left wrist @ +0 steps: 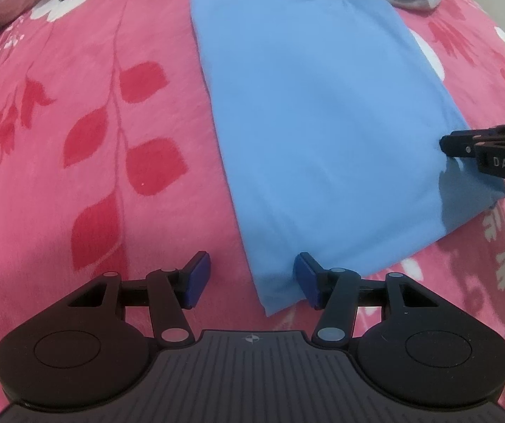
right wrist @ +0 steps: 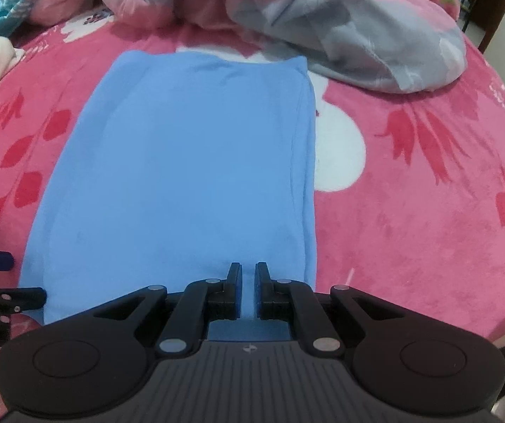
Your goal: Fold clothes
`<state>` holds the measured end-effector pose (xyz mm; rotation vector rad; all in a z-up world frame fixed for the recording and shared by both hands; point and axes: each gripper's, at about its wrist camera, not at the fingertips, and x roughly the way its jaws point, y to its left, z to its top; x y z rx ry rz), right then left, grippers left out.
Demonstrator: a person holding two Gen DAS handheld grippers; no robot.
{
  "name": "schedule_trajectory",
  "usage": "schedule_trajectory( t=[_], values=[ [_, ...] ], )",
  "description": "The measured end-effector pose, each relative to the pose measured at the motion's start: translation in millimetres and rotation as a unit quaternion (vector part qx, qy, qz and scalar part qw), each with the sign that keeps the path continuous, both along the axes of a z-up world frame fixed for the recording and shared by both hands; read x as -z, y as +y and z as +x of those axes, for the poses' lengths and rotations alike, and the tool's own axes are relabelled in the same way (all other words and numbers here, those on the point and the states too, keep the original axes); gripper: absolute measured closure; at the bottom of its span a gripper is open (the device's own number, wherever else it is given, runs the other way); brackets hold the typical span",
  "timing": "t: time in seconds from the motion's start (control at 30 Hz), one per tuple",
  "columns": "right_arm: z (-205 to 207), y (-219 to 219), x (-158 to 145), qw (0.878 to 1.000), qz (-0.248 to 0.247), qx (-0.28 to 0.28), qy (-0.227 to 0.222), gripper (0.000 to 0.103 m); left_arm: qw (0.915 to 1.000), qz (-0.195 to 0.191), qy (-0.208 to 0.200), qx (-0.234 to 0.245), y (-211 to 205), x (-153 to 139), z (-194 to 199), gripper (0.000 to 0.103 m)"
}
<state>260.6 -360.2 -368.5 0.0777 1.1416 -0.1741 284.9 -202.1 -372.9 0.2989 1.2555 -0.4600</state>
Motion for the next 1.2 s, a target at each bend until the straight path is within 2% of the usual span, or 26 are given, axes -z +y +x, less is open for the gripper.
schedule_trajectory(
  t=[0.47, 0.63, 0.7, 0.77, 0.8, 0.83, 0.87, 1.0, 1.03, 1.2],
  values=[
    [3, 0, 6, 1.0, -0.002, -0.025, 0.011, 0.096, 0.9998, 0.002, 0.004, -0.017, -1, 1, 1, 0.048],
    [7, -10, -1, 0.999, 0.024, -0.022, 0.011, 0.096, 0.9998, -0.012, -0.01, -0.013, 8, -6, 0, 0.048],
    [6, -25, -11, 0.998, 0.061, -0.001, -0.016, 0.096, 0.9979, -0.045, -0.04, -0.023, 21, -17, 1, 0.048],
    [13, -43, -9, 0.995, 0.096, 0.013, -0.029, 0.093, 0.9925, -0.098, -0.057, -0.046, 40, -26, 7, 0.048],
    [17, -52, -6, 0.993, 0.113, 0.019, -0.034, 0.088, 0.9903, -0.116, -0.049, -0.059, 44, -25, 16, 0.048],
    [21, -61, -3, 0.991, 0.129, 0.025, -0.038, 0.073, 0.9876, -0.134, -0.04, -0.072, 49, -23, 26, 0.048],
    [26, -70, 0, 0.988, 0.146, 0.031, -0.042, 0.066, 0.9843, -0.151, -0.031, -0.085, 53, -22, 35, 0.048],
    [43, -106, 11, 0.974, 0.212, 0.055, -0.059, 0.062, 0.9701, -0.211, -0.014, -0.118, 51, -2, 74, 0.05],
    [47, -115, 14, 0.97, 0.229, 0.061, -0.063, 0.058, 0.9685, -0.219, -0.013, -0.118, 49, 1, 80, 0.051],
    [69, -160, 29, 0.943, 0.309, 0.09, -0.084, 0.054, 0.9601, -0.256, -0.007, -0.114, 40, 14, 108, 0.052]
  ],
)
